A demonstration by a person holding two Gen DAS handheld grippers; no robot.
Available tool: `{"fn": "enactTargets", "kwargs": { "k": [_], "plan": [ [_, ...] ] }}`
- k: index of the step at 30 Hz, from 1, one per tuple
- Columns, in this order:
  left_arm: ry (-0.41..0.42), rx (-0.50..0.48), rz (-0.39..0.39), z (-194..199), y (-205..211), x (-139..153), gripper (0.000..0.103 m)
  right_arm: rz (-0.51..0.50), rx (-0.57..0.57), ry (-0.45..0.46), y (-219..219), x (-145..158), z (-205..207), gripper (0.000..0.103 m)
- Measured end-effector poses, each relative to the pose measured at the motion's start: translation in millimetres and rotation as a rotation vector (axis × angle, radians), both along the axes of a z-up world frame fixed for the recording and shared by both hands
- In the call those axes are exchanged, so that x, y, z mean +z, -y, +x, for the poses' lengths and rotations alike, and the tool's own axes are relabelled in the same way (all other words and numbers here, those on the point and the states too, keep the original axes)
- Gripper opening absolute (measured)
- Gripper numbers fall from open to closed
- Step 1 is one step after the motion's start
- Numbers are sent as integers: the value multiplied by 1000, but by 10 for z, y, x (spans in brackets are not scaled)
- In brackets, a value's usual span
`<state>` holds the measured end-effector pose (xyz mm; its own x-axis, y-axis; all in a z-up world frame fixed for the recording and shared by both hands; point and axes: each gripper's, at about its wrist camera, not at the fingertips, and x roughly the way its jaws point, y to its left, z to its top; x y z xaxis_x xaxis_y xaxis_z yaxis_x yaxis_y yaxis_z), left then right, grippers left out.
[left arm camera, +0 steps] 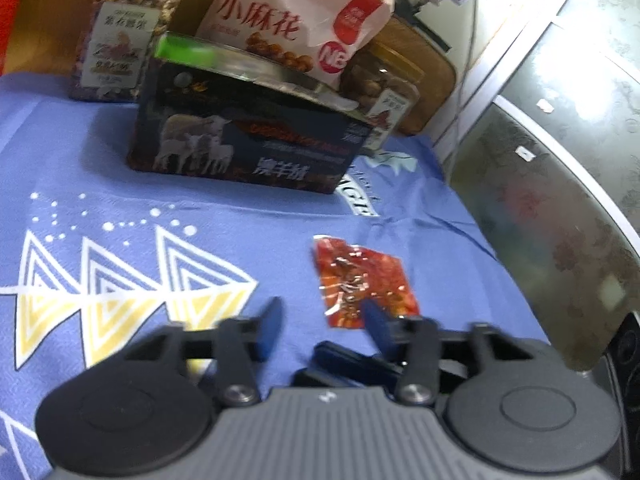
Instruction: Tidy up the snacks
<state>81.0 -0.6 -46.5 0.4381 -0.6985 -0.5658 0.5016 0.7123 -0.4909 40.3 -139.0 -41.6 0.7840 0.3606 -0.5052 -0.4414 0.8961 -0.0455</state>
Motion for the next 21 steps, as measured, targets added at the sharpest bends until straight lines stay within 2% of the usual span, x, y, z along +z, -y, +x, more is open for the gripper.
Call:
{"fn": "enactTargets", "kwargs": {
  "k": [3,5,7,9,10,11,13,14,15,17,18,20,21],
  "plan": [
    [28,4,36,-24,44,7,43,-43,17,20,-69,-2,-65,15],
    [17,13,40,4,35,-13,22,-58,38,21,-91,-6,-121,16],
    [-2,31,40,45,0,-36,12,-71,39,21,-101,2,-170,16],
    [-27,43,27,91,-40,-59,7,-81,28,20,-81,25,-200,19],
    [-33,44,22,103,-50,-66,6,-83,16,24,-59,36,-216,24],
    [-33,42,22,105,-52,-69,6,-80,0,30,-32,49,-233,29],
    [-27,42,29,94,-46,-65,7,-60,-31,41,37,74,-262,56],
    [-26,38,28,90,-46,-61,11,-45,-42,43,69,81,-266,60],
    [-27,31,20,90,-51,-58,14,-28,-47,38,103,88,-264,62],
    [-24,24,0,87,-71,-48,29,-10,-53,24,128,88,-238,62],
    [-17,29,-5,81,-83,-39,33,-12,-54,21,125,81,-219,62],
    [2,51,-10,73,-114,-18,44,-60,-59,37,107,79,-197,63],
    [6,64,-16,79,-135,-15,44,-83,-76,53,130,85,-177,63]
  ]
}}
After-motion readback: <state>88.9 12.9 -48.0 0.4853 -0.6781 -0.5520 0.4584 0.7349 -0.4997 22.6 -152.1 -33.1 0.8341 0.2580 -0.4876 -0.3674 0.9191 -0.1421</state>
